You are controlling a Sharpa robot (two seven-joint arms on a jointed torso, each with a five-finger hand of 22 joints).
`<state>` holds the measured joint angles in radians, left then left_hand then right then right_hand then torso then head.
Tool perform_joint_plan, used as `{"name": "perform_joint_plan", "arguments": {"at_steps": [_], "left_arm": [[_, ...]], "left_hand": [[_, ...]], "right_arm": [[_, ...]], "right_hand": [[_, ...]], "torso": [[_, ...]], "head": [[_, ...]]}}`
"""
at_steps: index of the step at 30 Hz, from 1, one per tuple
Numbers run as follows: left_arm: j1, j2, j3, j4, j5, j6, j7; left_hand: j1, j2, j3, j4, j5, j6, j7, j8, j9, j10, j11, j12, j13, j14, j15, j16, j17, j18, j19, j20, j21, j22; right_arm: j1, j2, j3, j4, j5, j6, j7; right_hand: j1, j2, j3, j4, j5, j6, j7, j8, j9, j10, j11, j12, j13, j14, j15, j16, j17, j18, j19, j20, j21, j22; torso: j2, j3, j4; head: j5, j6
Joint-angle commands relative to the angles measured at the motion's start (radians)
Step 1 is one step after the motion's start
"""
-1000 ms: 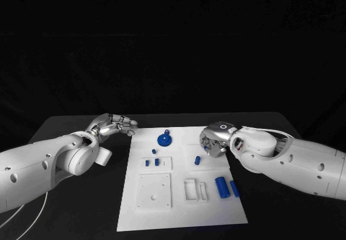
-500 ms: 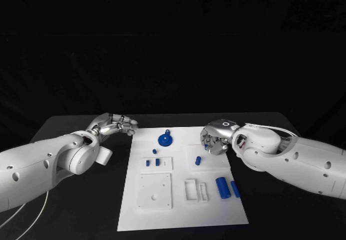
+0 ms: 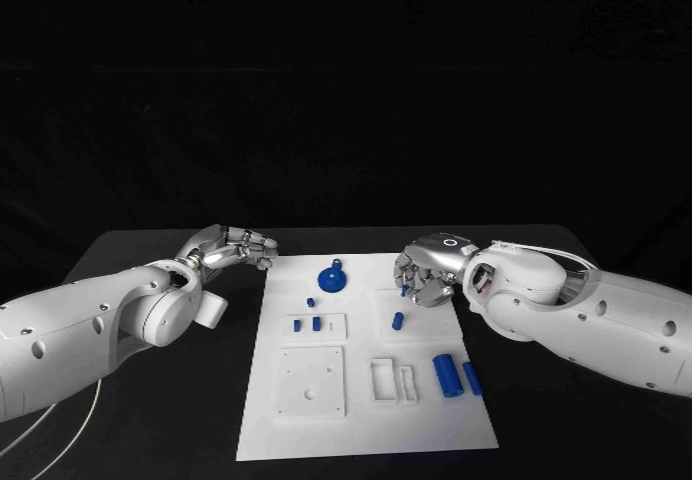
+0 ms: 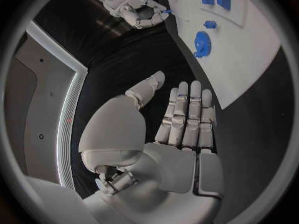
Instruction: Assemble the parts on the task board
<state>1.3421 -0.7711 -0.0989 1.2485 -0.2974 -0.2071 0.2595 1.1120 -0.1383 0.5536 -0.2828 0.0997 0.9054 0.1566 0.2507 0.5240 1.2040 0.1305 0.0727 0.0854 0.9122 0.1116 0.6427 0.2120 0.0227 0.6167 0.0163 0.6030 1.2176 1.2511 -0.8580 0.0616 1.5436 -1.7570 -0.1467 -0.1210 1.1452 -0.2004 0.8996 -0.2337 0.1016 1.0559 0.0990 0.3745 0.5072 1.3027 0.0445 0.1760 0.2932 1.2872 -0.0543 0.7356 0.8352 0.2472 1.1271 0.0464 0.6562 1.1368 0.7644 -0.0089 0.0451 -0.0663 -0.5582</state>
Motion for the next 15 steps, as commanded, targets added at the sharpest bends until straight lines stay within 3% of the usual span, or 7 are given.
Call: {"name": "perform_joint_plan", "arguments": {"at_steps": [1, 8, 15], "left_arm": [[0.001, 0.008, 0.001, -0.006, 0.012, 0.009, 0.01], [0.0, 0.026, 0.001, -0.028, 0.017, 0.004, 0.012], [0.0, 0.044, 0.001, -0.051, 0.024, -0.003, 0.014]], "left_hand": [[-0.001, 0.008, -0.006, -0.001, 0.005, -0.005, -0.001, 0.006, -0.001, -0.007, -0.001, -0.002, -0.002, 0.007, 0.001, -0.005, 0.002, 0.016, 0.005, -0.002, -0.007, 0.001], [-0.001, 0.008, -0.006, -0.001, 0.005, -0.005, -0.001, 0.007, -0.001, -0.007, -0.001, -0.002, -0.002, 0.007, 0.001, -0.006, 0.003, 0.016, 0.005, -0.002, -0.007, 0.002], [-0.001, 0.009, -0.006, -0.001, 0.005, -0.005, -0.001, 0.007, -0.002, -0.007, -0.002, -0.002, -0.002, 0.007, 0.001, -0.007, 0.003, 0.016, 0.005, -0.002, -0.008, 0.002]], "right_arm": [[0.0, 0.01, 0.001, 0.025, 0.035, -0.015, 0.022], [-0.002, 0.051, 0.001, 0.075, 0.043, -0.027, 0.032], [-0.016, 0.104, 0.001, 0.108, 0.023, -0.029, 0.033]], "right_hand": [[-0.001, -0.007, 0.006, 0.004, 0.005, 0.007, -0.002, 0.002, 0.001, 0.006, 0.002, -0.001, 0.002, 0.002, -0.007, 0.006, 0.002, 0.015, 0.001, -0.006, 0.006, 0.001], [-0.002, -0.005, 0.007, 0.007, 0.01, 0.006, -0.002, 0.001, 0.003, 0.005, 0.003, -0.003, 0.005, 0.001, -0.006, 0.006, 0.002, 0.015, 0.001, -0.006, 0.007, 0.001], [-0.002, -0.004, 0.007, 0.007, 0.013, 0.004, -0.001, 0.0, 0.005, 0.004, 0.003, -0.004, 0.007, 0.001, -0.006, 0.006, 0.002, 0.015, 0.001, -0.007, 0.007, 0.002]], "torso": [[-0.001, -0.0005, 0.0006], [-0.002, -0.001, 0.0013], [-0.007, -0.0043, 0.002]], "head": [[0.01, 0.002], [0.036, 0.004], [0.068, -0.002]]}}
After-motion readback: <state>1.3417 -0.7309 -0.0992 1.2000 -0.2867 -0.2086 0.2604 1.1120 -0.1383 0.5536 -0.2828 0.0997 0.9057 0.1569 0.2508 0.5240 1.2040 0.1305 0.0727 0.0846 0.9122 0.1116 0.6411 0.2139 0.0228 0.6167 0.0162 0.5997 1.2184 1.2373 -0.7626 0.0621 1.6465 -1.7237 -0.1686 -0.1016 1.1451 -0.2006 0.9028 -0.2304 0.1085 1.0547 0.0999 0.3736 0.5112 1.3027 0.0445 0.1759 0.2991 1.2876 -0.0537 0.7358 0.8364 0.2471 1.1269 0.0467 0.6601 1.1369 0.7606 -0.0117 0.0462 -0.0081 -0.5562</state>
